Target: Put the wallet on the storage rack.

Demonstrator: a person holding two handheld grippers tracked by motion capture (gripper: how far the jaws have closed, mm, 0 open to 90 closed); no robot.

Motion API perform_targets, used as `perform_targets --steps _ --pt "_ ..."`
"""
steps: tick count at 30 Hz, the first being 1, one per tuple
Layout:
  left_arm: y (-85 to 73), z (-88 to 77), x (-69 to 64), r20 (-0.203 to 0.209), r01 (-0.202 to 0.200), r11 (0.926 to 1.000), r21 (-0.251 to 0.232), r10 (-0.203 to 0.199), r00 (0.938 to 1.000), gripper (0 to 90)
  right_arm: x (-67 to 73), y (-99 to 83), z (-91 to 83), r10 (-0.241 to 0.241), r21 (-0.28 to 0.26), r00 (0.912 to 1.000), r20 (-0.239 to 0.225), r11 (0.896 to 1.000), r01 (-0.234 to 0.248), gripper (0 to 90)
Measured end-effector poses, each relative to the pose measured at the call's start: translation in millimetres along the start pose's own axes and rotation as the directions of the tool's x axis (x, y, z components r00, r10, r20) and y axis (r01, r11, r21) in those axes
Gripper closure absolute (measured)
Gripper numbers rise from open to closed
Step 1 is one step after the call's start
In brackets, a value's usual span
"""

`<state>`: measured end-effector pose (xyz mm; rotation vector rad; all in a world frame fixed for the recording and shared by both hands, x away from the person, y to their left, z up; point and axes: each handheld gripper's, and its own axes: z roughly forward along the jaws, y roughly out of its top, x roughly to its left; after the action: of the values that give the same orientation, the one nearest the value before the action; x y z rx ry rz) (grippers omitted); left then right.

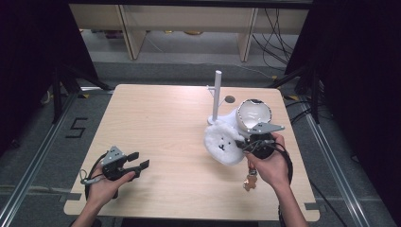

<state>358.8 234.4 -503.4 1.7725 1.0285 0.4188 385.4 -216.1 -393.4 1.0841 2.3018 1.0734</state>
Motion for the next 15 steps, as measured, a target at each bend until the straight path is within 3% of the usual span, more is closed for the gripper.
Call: perform_targets --steps 3,6,10,15 --pt "-0.1 0.0 -0.2 0.001 0.003 1.0000 0.000 -0.003 1.0000 39.2 -0.4 -0.2 -2.5 0.030 0.009 0.9995 0.006 0.999 -0.031 81.0" --pt "-0.4 0.0 -0.3 0.002 0.002 1.0000 0.001 -0.002 1.0000 39.2 -4.7 -1.8 -1.7 -0.005 -0.013 0.9999 0.012 1.000 0.005 81.0" --pt "-0.4 -0.5 -0.1 -0.001 0.005 1.0000 -0.001 -0.005 1.0000 39.1 -4.7 -1.6 -5.5 0.026 -0.004 0.9994 0.024 1.000 -0.026 81.0" --pt "-0.4 -0.9 0.7 0.004 0.003 1.0000 -0.009 -0.003 1.0000 39.1 -9.5 -1.4 -7.9 0.019 -0.026 0.9989 0.042 0.999 -0.018 81.0"
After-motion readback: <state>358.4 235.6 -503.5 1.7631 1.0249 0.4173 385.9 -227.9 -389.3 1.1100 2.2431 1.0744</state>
